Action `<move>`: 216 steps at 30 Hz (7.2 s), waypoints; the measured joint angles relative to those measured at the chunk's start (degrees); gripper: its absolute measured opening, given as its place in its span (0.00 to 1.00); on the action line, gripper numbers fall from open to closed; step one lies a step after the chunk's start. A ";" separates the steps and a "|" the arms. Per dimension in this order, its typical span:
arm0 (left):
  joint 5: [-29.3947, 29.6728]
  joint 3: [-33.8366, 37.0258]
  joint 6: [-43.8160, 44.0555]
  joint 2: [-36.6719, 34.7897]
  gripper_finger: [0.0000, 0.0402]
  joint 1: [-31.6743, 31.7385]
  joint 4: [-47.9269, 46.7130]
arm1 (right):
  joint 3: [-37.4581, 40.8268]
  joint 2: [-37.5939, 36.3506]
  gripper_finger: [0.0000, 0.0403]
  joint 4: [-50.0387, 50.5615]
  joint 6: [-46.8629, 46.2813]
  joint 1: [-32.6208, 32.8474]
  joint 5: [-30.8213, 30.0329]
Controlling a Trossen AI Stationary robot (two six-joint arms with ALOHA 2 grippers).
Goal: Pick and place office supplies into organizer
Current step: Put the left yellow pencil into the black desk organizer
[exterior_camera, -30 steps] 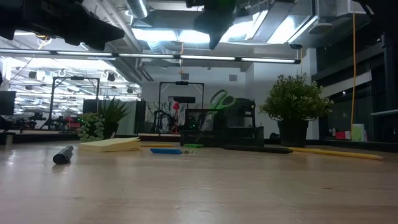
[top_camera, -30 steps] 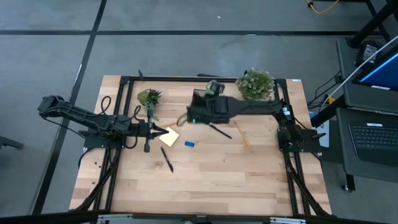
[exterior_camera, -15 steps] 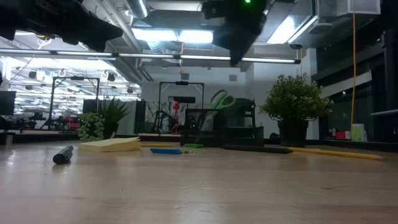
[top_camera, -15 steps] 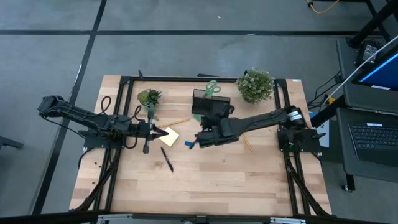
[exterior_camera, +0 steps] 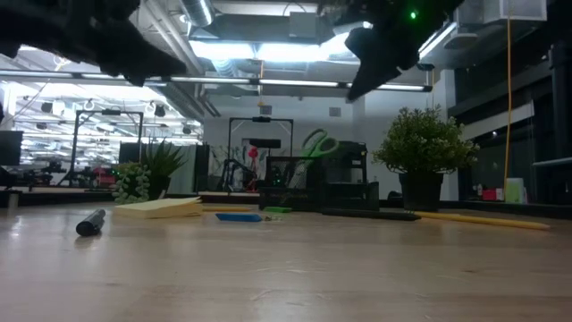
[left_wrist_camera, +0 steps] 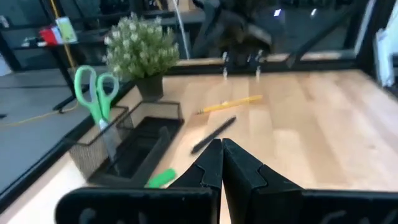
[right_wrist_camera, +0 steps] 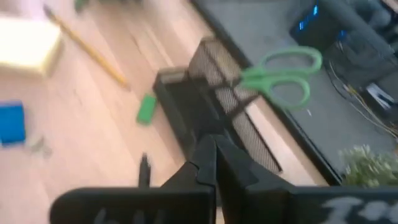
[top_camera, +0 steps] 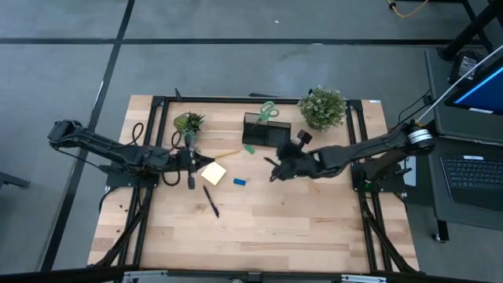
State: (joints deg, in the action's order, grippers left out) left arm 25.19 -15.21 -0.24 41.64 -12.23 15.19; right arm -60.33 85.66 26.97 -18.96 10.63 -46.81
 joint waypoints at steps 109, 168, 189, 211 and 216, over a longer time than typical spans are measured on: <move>-24.10 -44.64 -8.09 58.63 0.22 29.20 -62.15 | 26.92 -11.64 0.02 -40.88 21.02 -18.72 24.63; -24.98 -44.64 -4.80 61.88 0.15 29.22 -59.05 | 26.90 -11.64 0.02 -40.84 21.22 -18.71 24.63; -24.94 -44.62 -5.00 61.57 0.06 29.20 -58.98 | 26.90 -11.64 0.02 -40.85 21.22 -18.71 24.62; -19.67 -47.20 -4.05 52.23 0.06 29.18 -65.95 | 26.90 -11.64 0.02 -40.90 21.70 -18.70 24.61; -14.42 -54.14 -3.75 51.89 0.06 29.20 -72.76 | 26.90 -11.64 0.02 -40.92 22.11 -18.72 24.60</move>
State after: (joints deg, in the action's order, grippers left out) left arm 10.77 -69.35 -3.98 93.54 16.97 -57.57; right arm -33.43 74.02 -13.96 3.16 -8.09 -22.20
